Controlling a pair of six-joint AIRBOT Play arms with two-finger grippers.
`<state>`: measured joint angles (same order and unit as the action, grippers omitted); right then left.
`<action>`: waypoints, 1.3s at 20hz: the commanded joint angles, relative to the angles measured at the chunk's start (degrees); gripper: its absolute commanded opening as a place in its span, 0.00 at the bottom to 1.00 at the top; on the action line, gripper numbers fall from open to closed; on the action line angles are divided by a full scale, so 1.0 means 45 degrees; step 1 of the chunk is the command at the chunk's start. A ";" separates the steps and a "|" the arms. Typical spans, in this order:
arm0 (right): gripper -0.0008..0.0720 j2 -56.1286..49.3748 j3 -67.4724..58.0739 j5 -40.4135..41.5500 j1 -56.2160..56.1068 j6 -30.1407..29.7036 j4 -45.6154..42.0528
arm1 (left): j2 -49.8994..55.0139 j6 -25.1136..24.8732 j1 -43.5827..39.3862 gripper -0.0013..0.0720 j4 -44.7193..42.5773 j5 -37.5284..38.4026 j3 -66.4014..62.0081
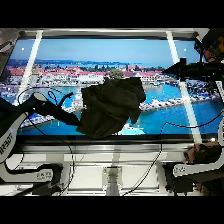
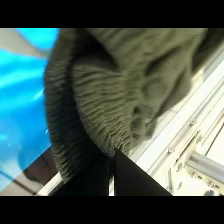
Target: Fold the clothes and pants, and hang the long-sleeved shirts on hangers.
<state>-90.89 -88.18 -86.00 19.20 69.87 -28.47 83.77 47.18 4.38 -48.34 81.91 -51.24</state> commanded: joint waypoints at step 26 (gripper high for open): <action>0.40 -0.0923 0.4940 0.2331 -0.4435 0.1379 -0.2050 | -0.1719 0.3526 0.0860 0.05 -0.1239 -0.3011 -0.1836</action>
<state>-93.60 -65.98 -77.10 0.56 75.26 -38.11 76.07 63.02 8.21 -53.93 68.34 -59.46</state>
